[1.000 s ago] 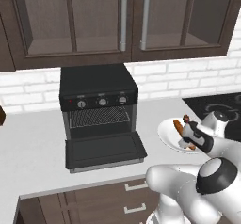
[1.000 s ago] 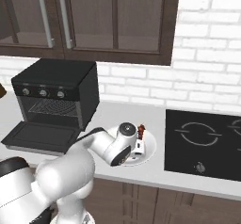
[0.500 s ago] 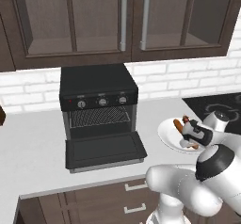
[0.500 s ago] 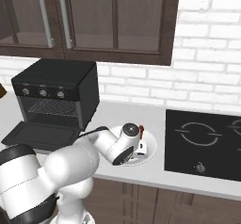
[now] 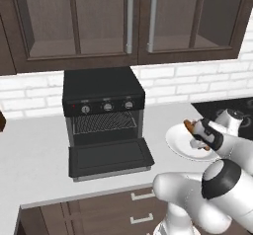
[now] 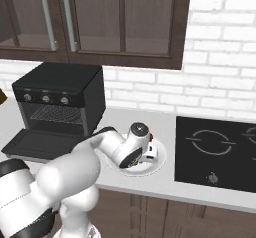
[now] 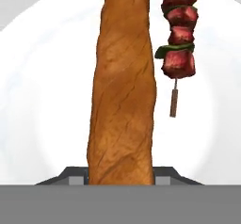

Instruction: Pick up the kebab skewer and baguette bread, and place them inside the toaster oven. Close the toaster oven door and start by setting the timer.

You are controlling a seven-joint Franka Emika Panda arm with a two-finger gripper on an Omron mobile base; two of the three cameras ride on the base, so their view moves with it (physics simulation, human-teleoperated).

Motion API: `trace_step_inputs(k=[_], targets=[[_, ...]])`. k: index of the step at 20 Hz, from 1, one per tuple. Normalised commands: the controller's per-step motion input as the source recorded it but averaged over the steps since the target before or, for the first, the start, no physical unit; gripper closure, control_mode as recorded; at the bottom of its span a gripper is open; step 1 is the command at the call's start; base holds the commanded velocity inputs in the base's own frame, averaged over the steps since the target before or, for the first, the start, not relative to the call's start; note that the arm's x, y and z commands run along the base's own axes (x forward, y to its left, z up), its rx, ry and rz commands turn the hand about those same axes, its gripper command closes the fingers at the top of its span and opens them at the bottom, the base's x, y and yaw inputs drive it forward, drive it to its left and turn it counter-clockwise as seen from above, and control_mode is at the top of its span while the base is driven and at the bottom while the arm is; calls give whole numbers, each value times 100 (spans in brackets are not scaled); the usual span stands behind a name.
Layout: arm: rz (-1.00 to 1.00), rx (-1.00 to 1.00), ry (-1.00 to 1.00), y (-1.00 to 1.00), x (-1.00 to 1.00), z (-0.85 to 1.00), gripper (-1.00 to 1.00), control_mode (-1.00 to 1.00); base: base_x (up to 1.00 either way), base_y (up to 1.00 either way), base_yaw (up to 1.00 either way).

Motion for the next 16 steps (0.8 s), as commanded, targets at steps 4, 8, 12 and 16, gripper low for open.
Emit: trace_step_inputs(k=[4,8,12,16], targets=[[-14,0,1,35,-4,99,100,-100,0,0,0],[-14,0,7,39,-21,89,100,-100,0,0,0],[-10,0,8,46,-41,70,100,-100,0,0,0],[-9,0,5,60,-34,51,100,-100,0,0,0]])
